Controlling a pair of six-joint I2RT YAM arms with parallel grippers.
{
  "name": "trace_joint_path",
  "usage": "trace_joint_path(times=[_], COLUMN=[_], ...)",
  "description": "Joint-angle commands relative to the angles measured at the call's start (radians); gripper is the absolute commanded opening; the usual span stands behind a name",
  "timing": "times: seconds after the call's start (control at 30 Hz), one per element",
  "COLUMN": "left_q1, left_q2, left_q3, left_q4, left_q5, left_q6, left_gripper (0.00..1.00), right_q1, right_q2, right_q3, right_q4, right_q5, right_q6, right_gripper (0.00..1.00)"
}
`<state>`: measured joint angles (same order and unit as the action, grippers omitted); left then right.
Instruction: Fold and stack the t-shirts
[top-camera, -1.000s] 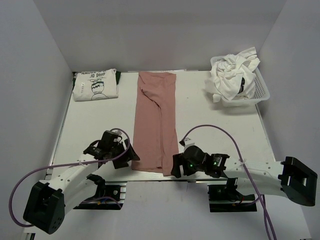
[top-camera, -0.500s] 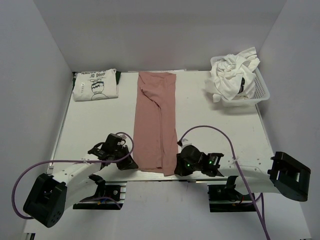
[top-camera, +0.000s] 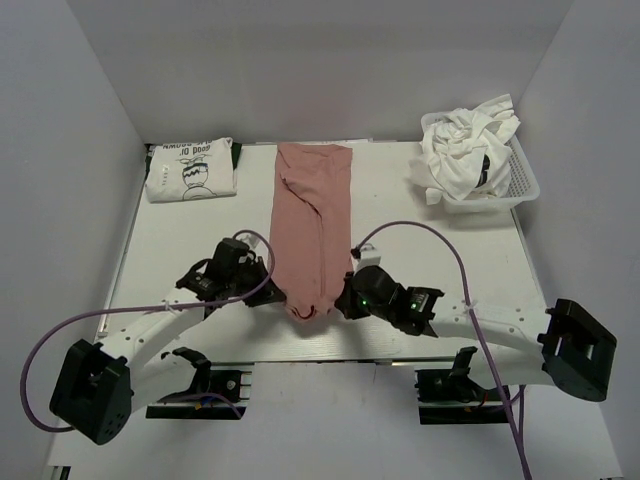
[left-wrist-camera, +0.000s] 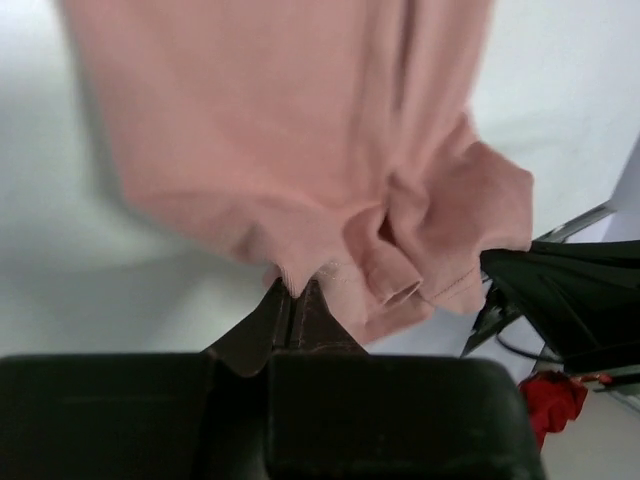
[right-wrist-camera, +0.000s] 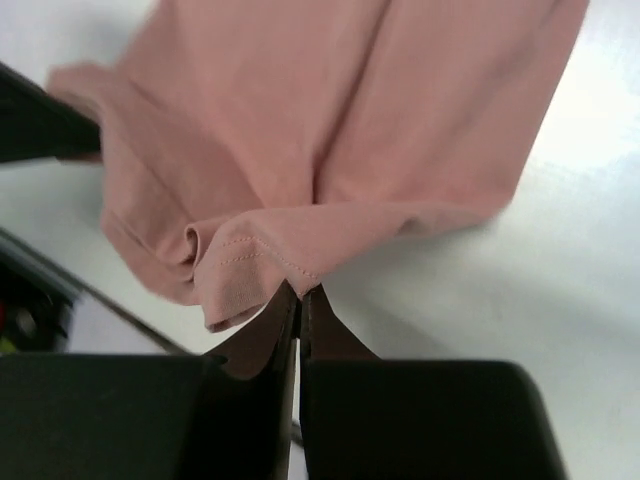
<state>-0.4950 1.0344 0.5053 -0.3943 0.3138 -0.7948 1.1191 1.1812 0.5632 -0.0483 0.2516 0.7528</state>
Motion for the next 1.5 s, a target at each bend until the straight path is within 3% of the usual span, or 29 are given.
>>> trace_joint_path(times=[0.0,0.13,0.43,0.53,0.83,0.87,0.9,0.93,0.97,1.0,1.07,1.1,1.13,1.17,1.3,1.47], left_q1=[-0.004,0.021,0.053,0.075,0.150,0.162,0.162,0.174,0.183,0.184,0.193,0.193,0.193,0.193,0.193,0.193], left_q2=[0.054,0.172,0.472,0.571,0.815,0.832,0.851,0.886,0.903,0.918,0.943,0.943,0.943,0.902,0.747,0.577], left_q3=[0.102,0.220,0.605,0.726,0.892,0.909,0.909,0.941,0.958,0.998,1.048,1.078,1.078,1.069,0.877,0.627], left_q4=[0.052,0.052,-0.018,-0.034,-0.054,-0.037,-0.019,0.010,0.011,0.011,-0.043,-0.061,-0.084,-0.084,-0.060,-0.028], left_q5=[-0.051,-0.183,-0.344,-0.354,-0.363,-0.342,-0.325,-0.311,-0.300,-0.279,-0.278,-0.278,-0.278,-0.294,-0.314,-0.332], left_q6=[0.037,0.028,0.060,0.069,0.091,0.091,0.107,0.121,0.130,0.144,0.154,0.167,0.167,0.167,0.167,0.138], left_gripper=[0.00,0.00,0.00,0.00,0.00,0.03,0.12,0.41,0.61,0.81,1.00,1.00,1.00,1.00,1.00,1.00], right_q1=[-0.039,-0.102,-0.295,-0.352,-0.476,-0.490,-0.496,-0.508,-0.515,-0.533,-0.551,-0.553,-0.555,-0.553,-0.539,-0.530], right_q2=[0.038,0.095,0.294,0.371,0.662,0.679,0.699,0.734,0.771,0.805,0.848,0.865,0.870,0.856,0.772,0.631], right_q3=[0.111,0.224,0.438,0.536,0.730,0.780,0.799,0.816,0.858,0.903,0.981,1.027,1.055,1.058,0.963,0.681], right_q4=[0.008,-0.002,0.038,0.080,0.055,0.050,0.050,0.003,-0.034,-0.066,-0.122,-0.155,-0.165,-0.177,-0.128,-0.052], right_q5=[0.152,0.228,0.173,0.106,-0.044,-0.054,-0.064,-0.087,-0.090,-0.103,-0.121,-0.158,-0.164,-0.176,-0.241,-0.299], right_q6=[-0.012,-0.039,-0.145,-0.178,-0.221,-0.221,-0.225,-0.221,-0.221,-0.221,-0.246,-0.254,-0.289,-0.302,-0.328,-0.267], right_gripper=[0.00,0.00,0.00,0.00,0.00,0.00,0.00,0.00,0.00,0.14,0.37,0.47,0.86,0.90,0.90,0.90])
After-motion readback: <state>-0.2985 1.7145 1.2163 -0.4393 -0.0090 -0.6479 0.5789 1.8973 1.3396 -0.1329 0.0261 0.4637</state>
